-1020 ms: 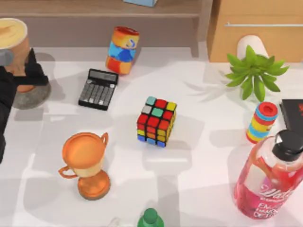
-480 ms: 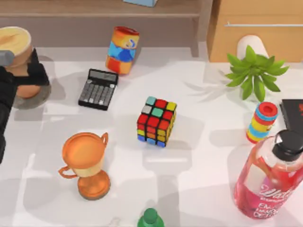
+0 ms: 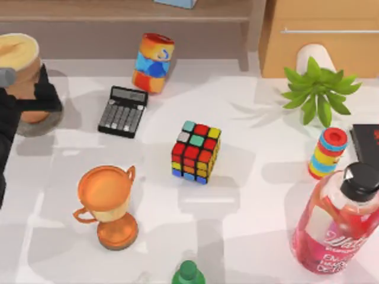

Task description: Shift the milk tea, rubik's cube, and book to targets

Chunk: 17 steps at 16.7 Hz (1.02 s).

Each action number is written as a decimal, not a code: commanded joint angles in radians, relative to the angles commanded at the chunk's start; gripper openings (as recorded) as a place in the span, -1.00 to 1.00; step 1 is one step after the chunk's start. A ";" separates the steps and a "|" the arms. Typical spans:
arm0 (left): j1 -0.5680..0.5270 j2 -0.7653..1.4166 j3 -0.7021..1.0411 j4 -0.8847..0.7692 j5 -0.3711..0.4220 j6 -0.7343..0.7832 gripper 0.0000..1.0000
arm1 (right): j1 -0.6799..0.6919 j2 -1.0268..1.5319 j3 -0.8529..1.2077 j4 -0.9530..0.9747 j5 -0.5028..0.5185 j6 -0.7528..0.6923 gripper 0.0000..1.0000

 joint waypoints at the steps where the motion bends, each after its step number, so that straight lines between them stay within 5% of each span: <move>1: 0.001 -0.007 -0.025 0.015 0.001 0.000 1.00 | 0.000 0.000 0.000 0.000 0.000 0.000 1.00; 8: 0.001 -0.026 -0.085 0.053 0.005 0.000 1.00 | 0.000 0.000 0.000 0.000 0.000 0.000 1.00; 17: 0.007 -0.318 -0.162 -0.162 0.007 0.002 1.00 | 0.000 0.000 0.000 0.000 0.000 0.000 1.00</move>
